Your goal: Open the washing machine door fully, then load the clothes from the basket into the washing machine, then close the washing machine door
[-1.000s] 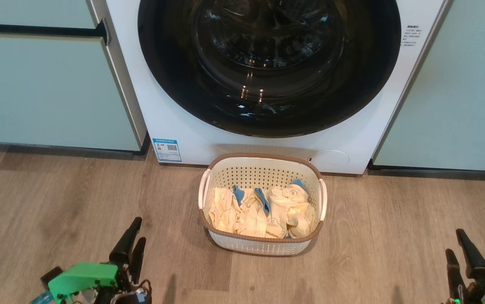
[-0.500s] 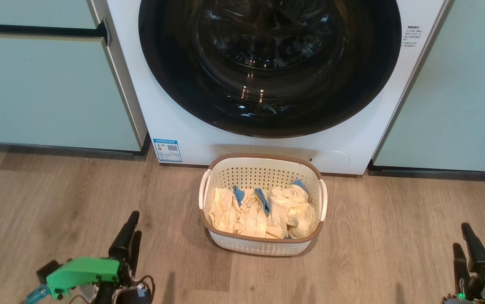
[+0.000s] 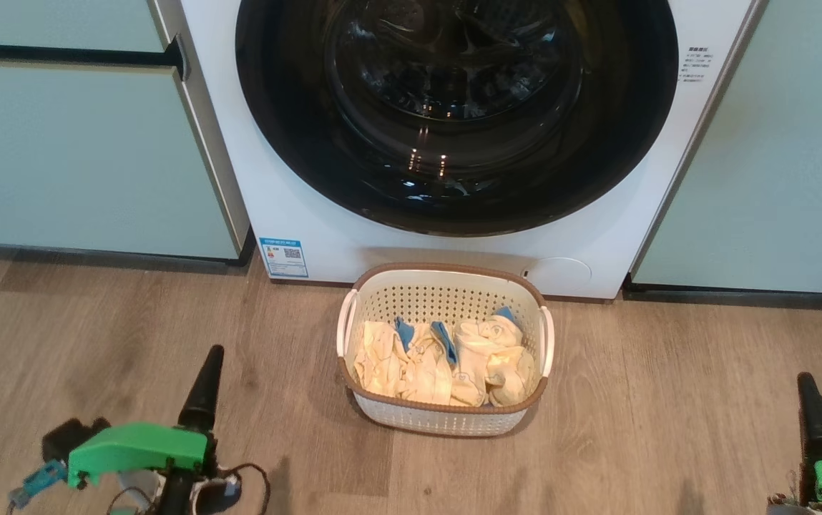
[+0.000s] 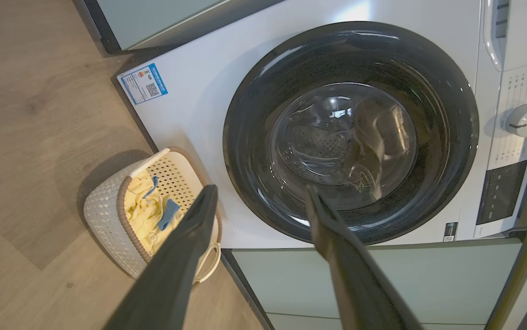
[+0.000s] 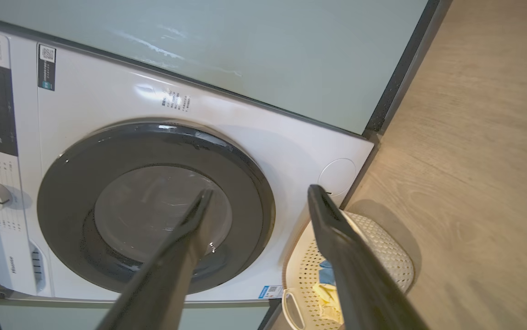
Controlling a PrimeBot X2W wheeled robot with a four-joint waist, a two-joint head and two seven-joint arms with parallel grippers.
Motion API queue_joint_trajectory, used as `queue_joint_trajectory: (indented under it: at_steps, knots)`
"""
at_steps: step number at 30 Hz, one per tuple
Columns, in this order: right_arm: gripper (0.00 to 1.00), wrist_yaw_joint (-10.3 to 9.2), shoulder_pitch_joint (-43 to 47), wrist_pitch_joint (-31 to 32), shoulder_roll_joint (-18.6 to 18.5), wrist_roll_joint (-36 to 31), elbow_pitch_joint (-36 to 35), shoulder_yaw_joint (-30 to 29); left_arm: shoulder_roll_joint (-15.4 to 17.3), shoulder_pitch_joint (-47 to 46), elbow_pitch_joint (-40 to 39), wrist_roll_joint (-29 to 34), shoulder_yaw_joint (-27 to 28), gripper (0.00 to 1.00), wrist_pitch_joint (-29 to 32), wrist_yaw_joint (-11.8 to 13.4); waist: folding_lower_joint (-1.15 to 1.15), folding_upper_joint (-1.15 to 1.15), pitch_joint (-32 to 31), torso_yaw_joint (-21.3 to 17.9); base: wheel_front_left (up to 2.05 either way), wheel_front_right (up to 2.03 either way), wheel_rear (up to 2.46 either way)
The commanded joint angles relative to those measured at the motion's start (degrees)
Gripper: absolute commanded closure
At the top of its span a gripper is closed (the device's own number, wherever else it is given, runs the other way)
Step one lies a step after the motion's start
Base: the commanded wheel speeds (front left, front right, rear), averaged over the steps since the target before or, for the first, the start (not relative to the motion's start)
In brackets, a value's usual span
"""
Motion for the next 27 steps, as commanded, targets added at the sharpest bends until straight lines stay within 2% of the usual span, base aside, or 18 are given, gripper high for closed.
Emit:
queue_joint_trajectory:
  at_steps: [1,14,27]
  knots:
    - [0.0,-0.06,-3.4,-0.6,-1.5,-1.9,-1.6,-0.1,0.6,-3.6,-2.2,1.6,1.3,0.0,-0.5,-0.2,0.0,0.0,0.0,0.0,0.0,0.0,0.0]
    - [0.0,-0.08,-4.0,-2.8,-0.7,-22.1,-4.2,-1.6,0.5,-4.4,-4.8,20.5,2.7,0.0,-2.7,0.0,0.0,0.0,0.0,0.0,0.0,0.0,0.0]
    - [0.0,-0.1,-4.3,-5.0,-1.0,-39.8,-4.9,0.9,0.6,-4.4,-7.5,37.0,1.3,0.0,-4.9,1.5,0.0,0.0,-0.1,0.1,0.0,0.0,0.0]
